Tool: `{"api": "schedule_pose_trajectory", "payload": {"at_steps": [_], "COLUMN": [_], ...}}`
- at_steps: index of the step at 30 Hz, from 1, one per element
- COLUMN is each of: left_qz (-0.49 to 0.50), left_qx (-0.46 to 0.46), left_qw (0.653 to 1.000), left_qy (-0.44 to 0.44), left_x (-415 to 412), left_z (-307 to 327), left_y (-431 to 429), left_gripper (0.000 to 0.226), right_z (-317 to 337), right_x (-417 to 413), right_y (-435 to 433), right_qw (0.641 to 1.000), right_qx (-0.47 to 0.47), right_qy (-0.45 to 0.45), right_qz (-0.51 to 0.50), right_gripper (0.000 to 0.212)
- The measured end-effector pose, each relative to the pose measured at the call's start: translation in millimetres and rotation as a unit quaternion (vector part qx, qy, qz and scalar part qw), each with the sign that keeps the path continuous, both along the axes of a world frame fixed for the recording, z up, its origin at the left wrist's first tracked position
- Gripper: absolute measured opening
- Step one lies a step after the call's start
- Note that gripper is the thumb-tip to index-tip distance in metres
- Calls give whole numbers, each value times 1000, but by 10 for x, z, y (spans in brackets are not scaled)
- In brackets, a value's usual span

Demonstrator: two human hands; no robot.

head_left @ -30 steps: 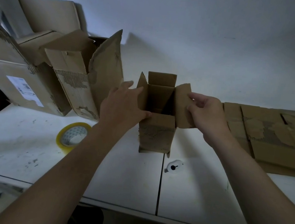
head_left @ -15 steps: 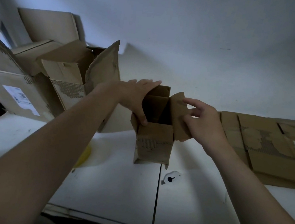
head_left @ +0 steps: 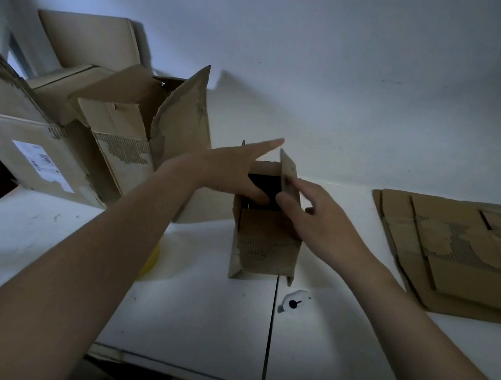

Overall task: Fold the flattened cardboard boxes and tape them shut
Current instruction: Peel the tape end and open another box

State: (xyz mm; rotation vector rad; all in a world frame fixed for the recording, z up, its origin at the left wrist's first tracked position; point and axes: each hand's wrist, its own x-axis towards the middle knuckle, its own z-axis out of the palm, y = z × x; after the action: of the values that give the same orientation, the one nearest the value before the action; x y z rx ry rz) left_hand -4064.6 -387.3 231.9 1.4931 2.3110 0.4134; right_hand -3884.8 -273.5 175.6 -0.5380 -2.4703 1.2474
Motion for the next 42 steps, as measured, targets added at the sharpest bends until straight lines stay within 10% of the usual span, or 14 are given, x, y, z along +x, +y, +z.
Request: {"api": "schedule_pose_trajectory", "payload": {"at_steps": [8,18,24,36,42], "left_qz": [178,161,177,230,283], "left_qx": [342,245,211,119,174], "left_qw": [899,949,958,963,941], "left_qy": [-206,-114,-86,-74,-71], "left_x": [182,167,172,206,327], "left_z": [-482,-763,-647,-762,-740], "left_y": [-111,-61,-252,-695,-750], "left_gripper": [49,39,41,43,41], "right_z": [-63,36,-78,-238,-259], "right_x": [27,125,37,-33,-104], "right_y": [-10,-22,-182,-330,-297], "right_qw": [997,988,993,975,989], "right_qx": [-28,-96,-52,-119,54], "right_qy": [-58,-102,-80,-123,-88], "right_qz": [50,66,65,140,102], "right_gripper": [63,52,85,58,38]}}
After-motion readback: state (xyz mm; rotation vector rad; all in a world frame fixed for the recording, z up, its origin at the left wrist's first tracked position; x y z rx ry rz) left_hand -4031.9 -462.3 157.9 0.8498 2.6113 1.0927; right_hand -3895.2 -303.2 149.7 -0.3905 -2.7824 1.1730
